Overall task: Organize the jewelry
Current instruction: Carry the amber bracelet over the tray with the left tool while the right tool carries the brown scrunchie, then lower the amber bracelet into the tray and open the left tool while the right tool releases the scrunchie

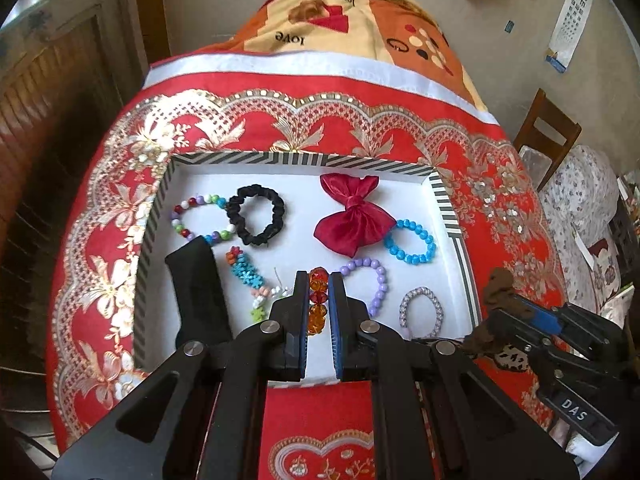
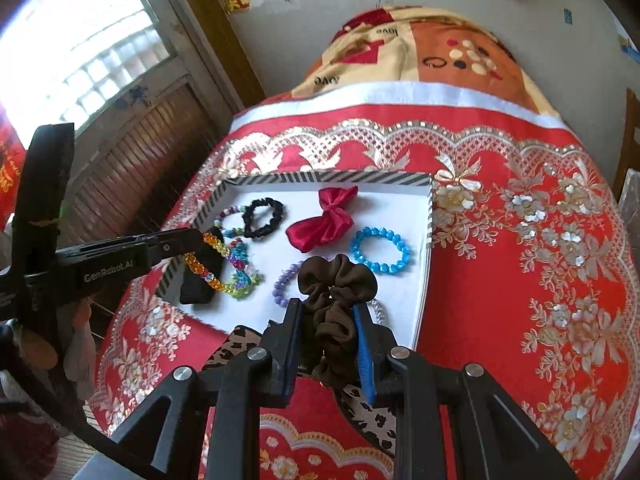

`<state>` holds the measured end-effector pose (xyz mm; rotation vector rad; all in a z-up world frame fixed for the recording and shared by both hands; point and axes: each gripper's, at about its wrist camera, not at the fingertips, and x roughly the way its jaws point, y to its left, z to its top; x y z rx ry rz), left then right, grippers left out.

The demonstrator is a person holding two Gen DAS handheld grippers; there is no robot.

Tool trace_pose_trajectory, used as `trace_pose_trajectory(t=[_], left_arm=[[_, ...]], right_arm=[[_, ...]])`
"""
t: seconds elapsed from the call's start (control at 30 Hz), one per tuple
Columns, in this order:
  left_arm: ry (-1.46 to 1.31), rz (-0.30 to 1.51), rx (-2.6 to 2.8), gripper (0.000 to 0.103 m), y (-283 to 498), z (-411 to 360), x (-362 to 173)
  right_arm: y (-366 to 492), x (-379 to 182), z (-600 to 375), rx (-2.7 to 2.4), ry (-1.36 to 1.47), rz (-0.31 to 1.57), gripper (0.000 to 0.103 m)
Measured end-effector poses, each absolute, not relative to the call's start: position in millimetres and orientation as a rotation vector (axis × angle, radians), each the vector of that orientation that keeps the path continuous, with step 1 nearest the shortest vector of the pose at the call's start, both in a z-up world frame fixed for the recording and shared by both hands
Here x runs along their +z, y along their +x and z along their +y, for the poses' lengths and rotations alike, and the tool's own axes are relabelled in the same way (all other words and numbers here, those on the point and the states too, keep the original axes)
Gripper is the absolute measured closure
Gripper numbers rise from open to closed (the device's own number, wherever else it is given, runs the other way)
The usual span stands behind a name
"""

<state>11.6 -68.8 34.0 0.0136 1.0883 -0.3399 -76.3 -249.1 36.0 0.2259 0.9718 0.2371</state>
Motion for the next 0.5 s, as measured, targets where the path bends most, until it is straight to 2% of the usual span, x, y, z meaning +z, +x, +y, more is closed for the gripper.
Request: trace_pose_trajectory(t=[0.5], left_arm=[[-0.009,1.178,-0.304,0.095,69,-68,-13]], right_arm=[[9,-21,-262,0.149,0.263,1.105,0.08]])
